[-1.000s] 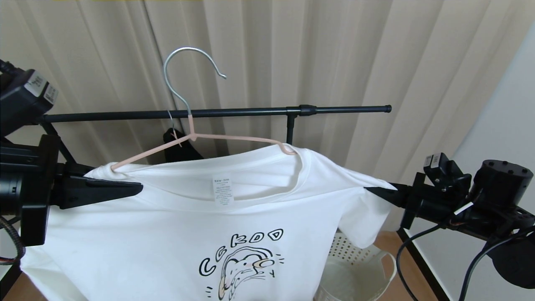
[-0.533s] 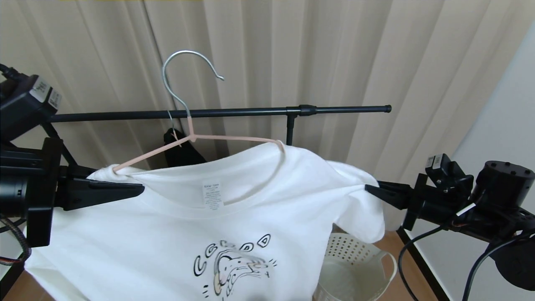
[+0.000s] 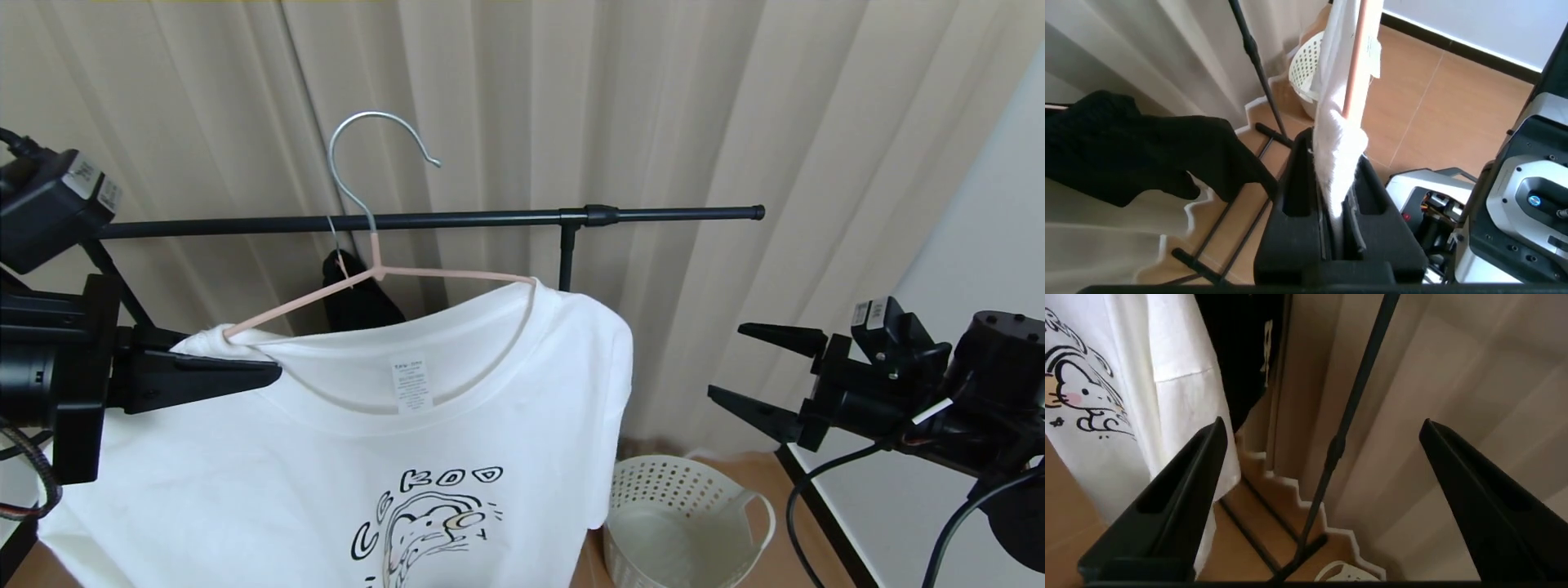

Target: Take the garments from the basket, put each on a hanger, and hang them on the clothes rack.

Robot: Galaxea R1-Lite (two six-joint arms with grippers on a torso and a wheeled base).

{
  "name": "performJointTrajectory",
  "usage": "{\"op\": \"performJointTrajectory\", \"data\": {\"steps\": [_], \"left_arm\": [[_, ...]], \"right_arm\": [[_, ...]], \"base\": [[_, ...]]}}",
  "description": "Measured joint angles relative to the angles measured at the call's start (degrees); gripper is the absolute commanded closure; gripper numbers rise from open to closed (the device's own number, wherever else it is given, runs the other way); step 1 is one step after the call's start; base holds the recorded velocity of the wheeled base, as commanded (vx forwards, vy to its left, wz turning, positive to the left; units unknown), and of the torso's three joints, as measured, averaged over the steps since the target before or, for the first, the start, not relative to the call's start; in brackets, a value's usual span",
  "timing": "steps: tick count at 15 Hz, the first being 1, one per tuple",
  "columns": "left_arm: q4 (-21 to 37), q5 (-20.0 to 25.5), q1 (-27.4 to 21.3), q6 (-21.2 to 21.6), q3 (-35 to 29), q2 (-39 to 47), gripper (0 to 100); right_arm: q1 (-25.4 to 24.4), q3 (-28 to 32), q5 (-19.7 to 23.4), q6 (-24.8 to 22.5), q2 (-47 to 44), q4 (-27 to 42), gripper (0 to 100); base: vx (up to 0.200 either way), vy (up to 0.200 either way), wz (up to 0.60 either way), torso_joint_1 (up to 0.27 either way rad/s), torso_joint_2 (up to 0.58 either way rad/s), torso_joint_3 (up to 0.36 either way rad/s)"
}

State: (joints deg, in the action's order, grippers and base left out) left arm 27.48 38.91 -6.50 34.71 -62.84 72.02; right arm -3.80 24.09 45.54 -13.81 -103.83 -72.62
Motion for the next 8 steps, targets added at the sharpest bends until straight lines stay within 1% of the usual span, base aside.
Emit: {"op": "performJointTrajectory", "data": {"steps": [4,7,8], "left_arm": [[-0.44,0.0,0.3,-0.17,1.49,0.02,100],[-3.61,-0.07,1.55,-0.39,3.97,0.22,100],[-5.36,-0.13,1.96,-1.34,4.85,0.39,100]], "right_arm": [[-1.23,-0.04,-0.11,1.01,2.32,0.34,0],[-3.55,0.0,-0.66,4.46,5.03,0.48,0],[-4.16,0.02,-1.56,5.67,5.81,0.52,0]], "base": [[0.0,0.0,0.0,0.0,0.0,0.0],[0.0,0.0,0.0,0.0,0.0,0.0],[0.0,0.0,0.0,0.0,0.0,0.0]]}}
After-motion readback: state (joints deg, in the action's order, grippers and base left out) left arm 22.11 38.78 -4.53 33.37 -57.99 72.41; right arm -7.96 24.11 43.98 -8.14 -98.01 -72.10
